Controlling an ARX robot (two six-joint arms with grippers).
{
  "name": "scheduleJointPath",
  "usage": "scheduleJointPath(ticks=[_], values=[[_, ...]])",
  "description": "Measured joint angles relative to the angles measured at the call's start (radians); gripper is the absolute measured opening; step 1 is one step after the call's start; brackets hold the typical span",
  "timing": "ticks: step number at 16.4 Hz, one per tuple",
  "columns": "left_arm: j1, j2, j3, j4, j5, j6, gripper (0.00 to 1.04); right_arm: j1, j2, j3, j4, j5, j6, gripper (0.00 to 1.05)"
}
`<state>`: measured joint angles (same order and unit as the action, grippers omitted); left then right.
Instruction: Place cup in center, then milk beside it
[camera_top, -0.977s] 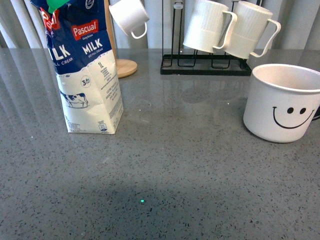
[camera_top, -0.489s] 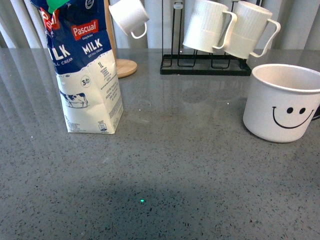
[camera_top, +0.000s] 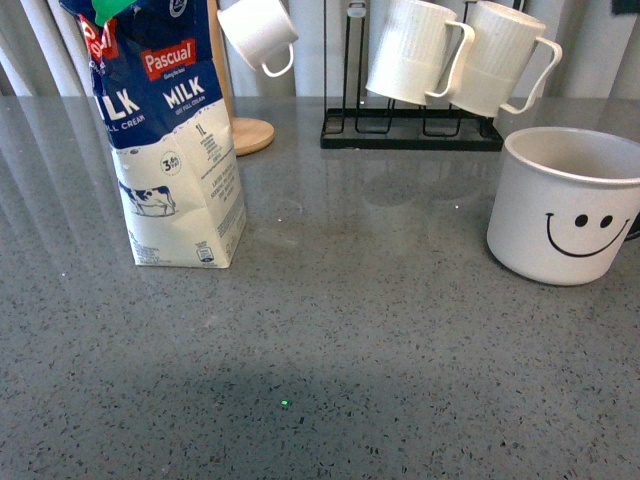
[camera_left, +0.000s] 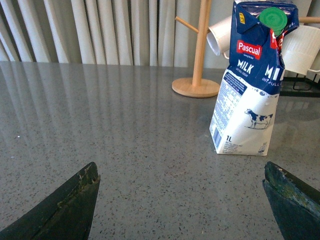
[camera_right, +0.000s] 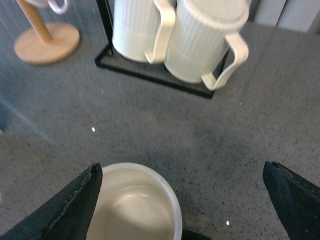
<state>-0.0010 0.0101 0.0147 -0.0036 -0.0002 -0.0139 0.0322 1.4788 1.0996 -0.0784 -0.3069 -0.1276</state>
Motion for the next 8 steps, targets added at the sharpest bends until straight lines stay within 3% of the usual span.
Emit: scheduleJointPath(ticks=[4, 8], values=[[0.0, 0.0, 0.0, 0.0, 0.0, 0.0, 0.98, 0.0, 0.172, 0.154, -0.224, -0.019, -0.15, 0.98], [0.0, 0.0, 0.0, 0.0, 0.0, 0.0, 0.98, 0.0, 0.238, 0.197, -0.301, -0.028, -0.232, 0.98]])
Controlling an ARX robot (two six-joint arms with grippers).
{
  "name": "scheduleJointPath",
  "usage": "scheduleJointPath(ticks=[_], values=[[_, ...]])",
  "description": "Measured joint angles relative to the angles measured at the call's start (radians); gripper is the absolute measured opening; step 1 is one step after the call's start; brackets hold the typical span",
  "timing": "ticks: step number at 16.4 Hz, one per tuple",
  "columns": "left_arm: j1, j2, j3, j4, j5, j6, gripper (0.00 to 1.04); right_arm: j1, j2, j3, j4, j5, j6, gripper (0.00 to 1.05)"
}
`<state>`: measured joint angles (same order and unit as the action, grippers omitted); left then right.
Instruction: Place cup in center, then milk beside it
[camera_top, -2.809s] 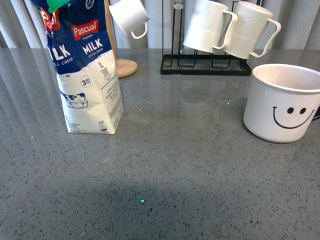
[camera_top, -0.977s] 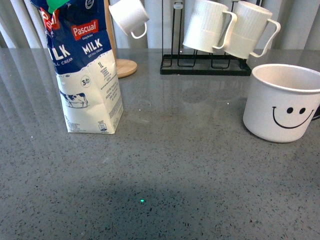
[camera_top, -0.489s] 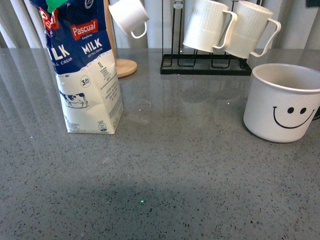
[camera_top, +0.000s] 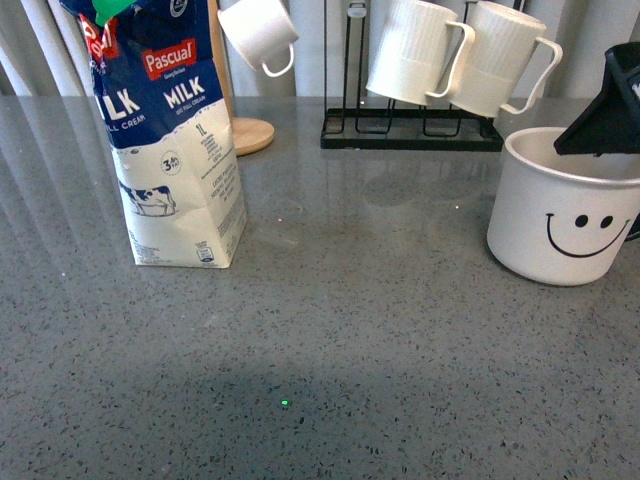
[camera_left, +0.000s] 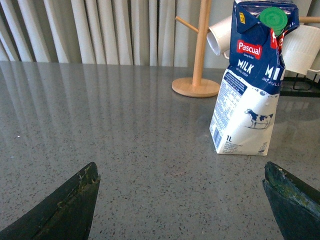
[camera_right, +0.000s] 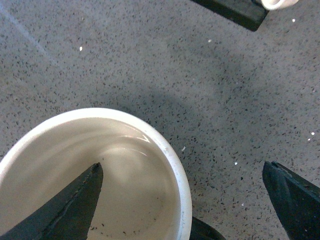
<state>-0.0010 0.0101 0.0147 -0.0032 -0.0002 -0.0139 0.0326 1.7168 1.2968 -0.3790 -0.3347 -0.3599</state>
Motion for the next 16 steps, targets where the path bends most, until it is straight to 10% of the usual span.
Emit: scheduleJointPath(ticks=[9, 16], values=[[0.0, 0.0, 0.0, 0.0, 0.0, 0.0, 0.98, 0.0, 0.016, 0.0, -0.022, -0.03, -0.033, 0.06], [0.0, 0.0, 0.0, 0.0, 0.0, 0.0, 0.98, 0.054, 0.007, 0.045, -0.047, -0.052, 0.032, 0.03]])
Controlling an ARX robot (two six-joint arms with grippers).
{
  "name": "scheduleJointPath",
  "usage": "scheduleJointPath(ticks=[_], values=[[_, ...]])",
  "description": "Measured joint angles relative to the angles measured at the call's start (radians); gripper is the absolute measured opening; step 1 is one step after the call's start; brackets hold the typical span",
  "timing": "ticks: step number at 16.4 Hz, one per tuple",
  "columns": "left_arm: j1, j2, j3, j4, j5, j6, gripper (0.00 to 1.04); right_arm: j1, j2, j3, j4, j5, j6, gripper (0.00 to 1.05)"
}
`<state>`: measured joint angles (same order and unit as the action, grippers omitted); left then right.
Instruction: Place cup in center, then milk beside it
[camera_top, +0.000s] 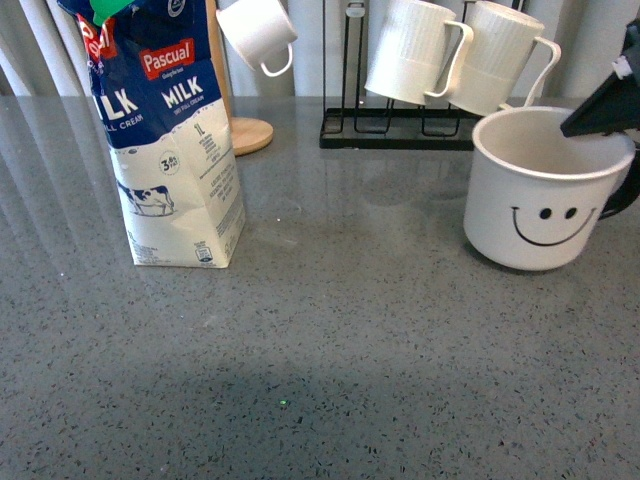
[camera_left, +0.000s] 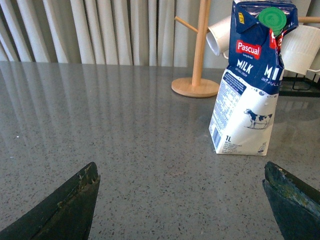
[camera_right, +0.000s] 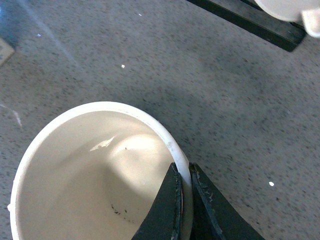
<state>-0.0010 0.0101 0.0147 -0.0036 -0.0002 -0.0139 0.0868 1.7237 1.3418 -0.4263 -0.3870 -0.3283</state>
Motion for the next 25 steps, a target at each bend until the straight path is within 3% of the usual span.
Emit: scheduleJointPath(ticks=[5, 16, 25], values=[[0.0, 0.0, 0.0, 0.0, 0.0, 0.0, 0.98, 0.125, 0.008, 0.018, 0.014, -0.005, 0.05, 0.03], [0.0, 0.0, 0.0, 0.0, 0.0, 0.0, 0.98, 0.137, 0.049, 0.021, -0.001, 0.016, 0.054, 0.03], [0.0, 0.0, 0.0, 0.0, 0.0, 0.0, 0.98, 0.142, 0.049, 0.039, 0.012, 0.02, 0.048, 0.93]])
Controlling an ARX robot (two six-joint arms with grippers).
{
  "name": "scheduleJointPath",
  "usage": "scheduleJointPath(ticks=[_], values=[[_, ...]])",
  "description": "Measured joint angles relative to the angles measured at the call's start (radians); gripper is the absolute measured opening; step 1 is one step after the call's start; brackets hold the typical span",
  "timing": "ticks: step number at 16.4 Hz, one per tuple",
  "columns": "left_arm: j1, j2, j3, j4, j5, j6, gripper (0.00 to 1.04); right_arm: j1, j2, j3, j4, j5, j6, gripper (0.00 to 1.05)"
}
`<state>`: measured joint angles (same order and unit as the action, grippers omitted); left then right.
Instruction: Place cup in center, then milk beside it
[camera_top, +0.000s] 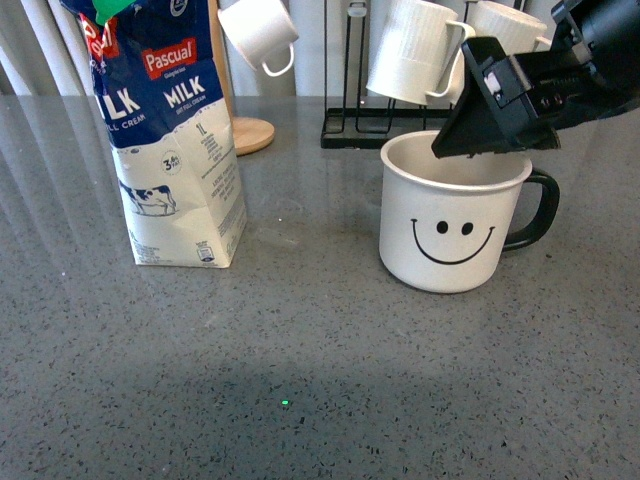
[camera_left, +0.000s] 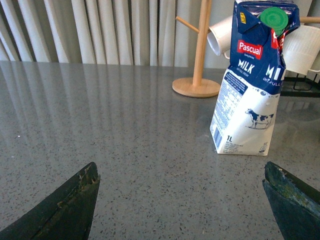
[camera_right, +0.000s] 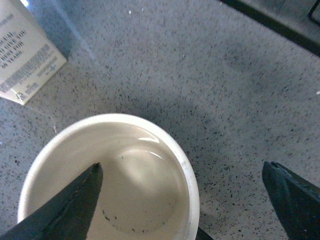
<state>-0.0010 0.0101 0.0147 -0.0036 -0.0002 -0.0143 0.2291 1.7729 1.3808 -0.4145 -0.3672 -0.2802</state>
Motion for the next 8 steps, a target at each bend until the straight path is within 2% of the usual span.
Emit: scheduleJointPath(ticks=[1, 2, 4, 7, 8], values=[[0.0, 0.0, 0.0, 0.0, 0.0, 0.0, 0.98, -0.001, -0.025, 0.0, 0.015, 0.0, 0.013, 1.0], [0.0, 0.0, 0.0, 0.0, 0.0, 0.0, 0.98, -0.008, -0.058, 0.0, 0.049, -0.008, 0.029, 0.97], [0.0, 0.0, 0.0, 0.0, 0.0, 0.0, 0.98, -0.032, -0.172, -0.057, 0.185, -0.012, 0.117, 0.98], [0.0, 0.0, 0.0, 0.0, 0.0, 0.0, 0.98, -0.061, -0.438, -0.354, 0.48, 0.031, 0.305, 0.98], [0.0, 0.0, 0.0, 0.0, 0.0, 0.0, 0.98, -0.059, -0.553, -0.486, 0.586, 0.074, 0.365, 0.98]])
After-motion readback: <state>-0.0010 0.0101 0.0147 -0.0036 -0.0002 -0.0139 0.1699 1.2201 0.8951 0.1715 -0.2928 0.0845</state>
